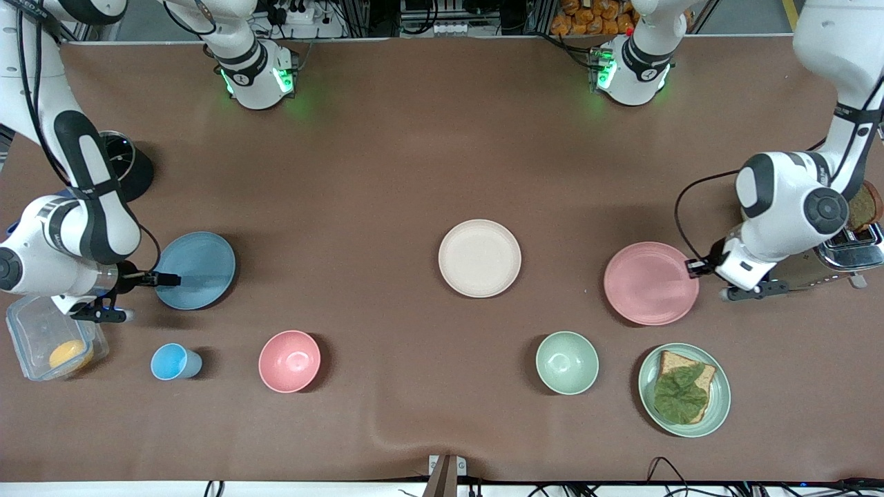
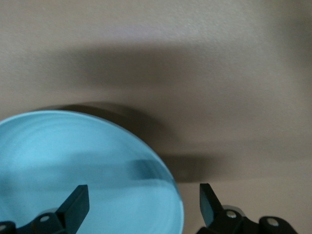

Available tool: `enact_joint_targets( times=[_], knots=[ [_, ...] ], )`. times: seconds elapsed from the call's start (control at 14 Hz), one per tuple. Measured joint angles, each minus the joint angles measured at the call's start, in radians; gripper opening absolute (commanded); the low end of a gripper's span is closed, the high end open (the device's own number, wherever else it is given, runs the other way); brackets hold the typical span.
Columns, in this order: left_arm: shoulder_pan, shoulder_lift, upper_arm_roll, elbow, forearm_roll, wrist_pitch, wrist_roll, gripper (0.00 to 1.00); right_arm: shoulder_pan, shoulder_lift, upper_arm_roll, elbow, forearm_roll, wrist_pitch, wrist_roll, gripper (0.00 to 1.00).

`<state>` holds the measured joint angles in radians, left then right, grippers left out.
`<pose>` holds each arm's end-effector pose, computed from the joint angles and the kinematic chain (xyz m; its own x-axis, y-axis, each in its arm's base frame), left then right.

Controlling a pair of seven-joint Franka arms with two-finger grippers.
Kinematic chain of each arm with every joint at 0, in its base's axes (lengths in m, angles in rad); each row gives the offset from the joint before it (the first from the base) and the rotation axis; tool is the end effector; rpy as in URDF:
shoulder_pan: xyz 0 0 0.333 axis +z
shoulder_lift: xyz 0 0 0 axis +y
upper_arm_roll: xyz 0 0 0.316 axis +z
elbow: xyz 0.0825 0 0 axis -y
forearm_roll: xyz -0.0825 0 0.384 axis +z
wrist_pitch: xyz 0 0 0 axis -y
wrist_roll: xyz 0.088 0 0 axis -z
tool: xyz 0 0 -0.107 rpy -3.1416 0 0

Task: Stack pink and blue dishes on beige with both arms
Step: 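Lift the pink plate with the left gripper while the right gripper lifts the blue, then set the pink plate on the beige plate with the left gripper, then withdraw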

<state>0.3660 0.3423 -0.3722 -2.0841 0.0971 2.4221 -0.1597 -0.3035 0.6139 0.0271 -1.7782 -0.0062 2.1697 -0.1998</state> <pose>0.5869 0.0010 0.2730 0.9947 0.1023 0.0146 0.1012 -0.9931 0.0599 0.6093 -0.1741 0.1952 0.9745 -0.0680 -0.2137 -0.0815 -0.9952 -0.0549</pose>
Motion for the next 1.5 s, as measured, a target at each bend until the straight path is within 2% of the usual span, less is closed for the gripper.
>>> enact_joint_targets(
  times=[0.07,0.14,0.21,0.29,0.36,0.5,0.79,1.0,1.21,1.5],
  knots=[
    [-0.002,-0.026,-0.055,0.009,-0.006,-0.025,-0.041,0.00,-0.008,0.000,0.000,0.000,0.000,0.000,-0.010,1.00],
    [-0.005,-0.045,-0.112,0.020,-0.012,-0.052,-0.102,0.00,-0.013,0.000,0.000,-0.002,0.000,0.000,-0.016,0.91],
    [-0.009,-0.053,-0.163,0.027,-0.014,-0.070,-0.175,0.00,-0.016,0.002,0.000,-0.006,0.000,0.000,-0.019,0.49],
    [-0.014,-0.053,-0.211,0.028,-0.014,-0.076,-0.252,0.00,-0.019,0.004,0.000,-0.011,0.000,0.000,-0.026,0.16],
    [-0.028,-0.050,-0.248,0.028,-0.014,-0.079,-0.321,0.00,-0.022,0.007,0.000,-0.015,0.000,0.000,-0.037,0.00],
    [-0.091,-0.039,-0.279,0.026,-0.015,-0.081,-0.443,0.00,-0.028,0.015,0.000,-0.016,0.000,0.002,-0.054,0.00],
    [-0.247,0.031,-0.279,0.027,0.025,-0.076,-0.638,0.00,-0.028,0.019,0.001,-0.015,0.000,0.002,-0.063,0.00],
    [-0.287,0.101,-0.277,0.028,0.113,-0.042,-0.739,0.00,-0.028,0.006,0.005,-0.011,0.000,-0.018,-0.089,0.00],
    [-0.305,0.161,-0.277,0.037,0.143,0.021,-0.788,0.00,-0.028,-0.021,0.012,0.000,0.000,-0.064,-0.104,0.00],
    [-0.358,0.229,-0.274,0.093,0.212,0.034,-0.897,0.00,-0.008,-0.090,0.028,0.018,0.000,-0.157,-0.103,0.00]
  ],
)
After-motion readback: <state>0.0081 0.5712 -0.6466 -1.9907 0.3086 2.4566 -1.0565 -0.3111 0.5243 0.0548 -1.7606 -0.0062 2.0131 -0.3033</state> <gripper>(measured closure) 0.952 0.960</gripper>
